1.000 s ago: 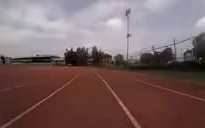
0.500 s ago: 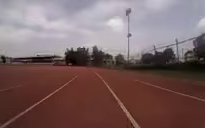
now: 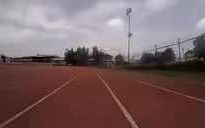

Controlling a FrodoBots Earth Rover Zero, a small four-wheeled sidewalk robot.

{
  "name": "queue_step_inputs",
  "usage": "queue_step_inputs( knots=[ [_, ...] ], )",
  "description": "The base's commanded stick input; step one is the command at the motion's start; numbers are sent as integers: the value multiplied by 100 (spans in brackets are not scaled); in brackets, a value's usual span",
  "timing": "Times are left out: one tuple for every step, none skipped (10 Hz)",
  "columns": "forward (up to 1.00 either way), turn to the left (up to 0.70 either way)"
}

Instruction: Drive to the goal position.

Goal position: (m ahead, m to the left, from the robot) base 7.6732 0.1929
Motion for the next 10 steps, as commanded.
queue_step_inputs(
  knots=[
    [45, 0],
    [45, 0],
    [45, 0],
    [45, 0],
    [45, 0],
    [45, 0],
    [45, 0],
    [45, 0],
    [45, 0],
    [45, 0]
  ],
)
